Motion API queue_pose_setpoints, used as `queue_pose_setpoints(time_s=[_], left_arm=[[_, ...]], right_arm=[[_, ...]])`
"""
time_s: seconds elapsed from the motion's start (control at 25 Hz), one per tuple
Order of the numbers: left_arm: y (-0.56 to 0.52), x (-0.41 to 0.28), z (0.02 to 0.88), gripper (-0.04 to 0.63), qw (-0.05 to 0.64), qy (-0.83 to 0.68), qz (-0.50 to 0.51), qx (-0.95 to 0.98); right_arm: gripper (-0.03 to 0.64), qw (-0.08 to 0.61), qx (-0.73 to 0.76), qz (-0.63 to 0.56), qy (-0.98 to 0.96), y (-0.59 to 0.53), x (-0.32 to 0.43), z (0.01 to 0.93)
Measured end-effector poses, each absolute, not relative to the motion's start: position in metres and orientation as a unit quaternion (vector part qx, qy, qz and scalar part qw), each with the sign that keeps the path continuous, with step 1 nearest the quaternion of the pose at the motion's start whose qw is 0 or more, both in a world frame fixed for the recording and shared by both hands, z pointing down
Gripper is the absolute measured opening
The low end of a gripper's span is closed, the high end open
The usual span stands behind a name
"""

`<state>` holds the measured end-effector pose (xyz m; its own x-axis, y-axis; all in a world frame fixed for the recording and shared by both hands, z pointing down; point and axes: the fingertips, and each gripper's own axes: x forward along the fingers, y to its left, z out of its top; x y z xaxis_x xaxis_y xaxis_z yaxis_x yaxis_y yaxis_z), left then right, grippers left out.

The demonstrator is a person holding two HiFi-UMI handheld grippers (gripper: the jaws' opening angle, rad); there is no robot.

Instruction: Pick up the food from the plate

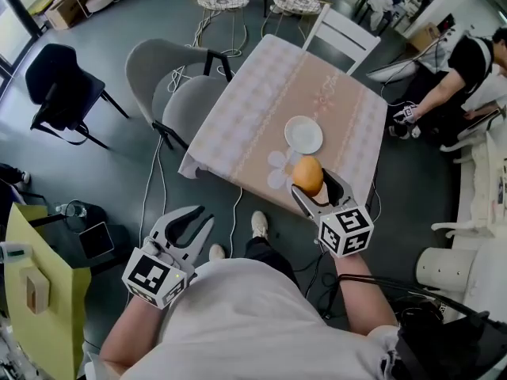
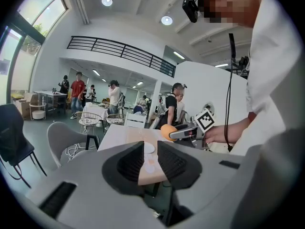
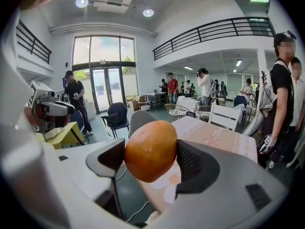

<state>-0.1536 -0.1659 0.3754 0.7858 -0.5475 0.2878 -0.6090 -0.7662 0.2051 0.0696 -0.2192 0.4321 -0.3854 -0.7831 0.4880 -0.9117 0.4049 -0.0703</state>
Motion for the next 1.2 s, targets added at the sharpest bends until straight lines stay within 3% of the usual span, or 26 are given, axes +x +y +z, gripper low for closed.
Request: queue_pose_setpoints(time_s=[0.4,1.2], left_arm=[[-0.13,-0.167,0.379,0.081,0.133,-0.251,0.1,0.954],[-0.102,-0.182,0.387,0.081,0.133,-0.231,0.092,0.959]], right_arm=[[0.35,0.172,0.528,0.126,-0.822,-0.145,0.021,0.38],[0.351,0.169,0.524,0.102,-0.829,-0.085,-0.012,0.367]])
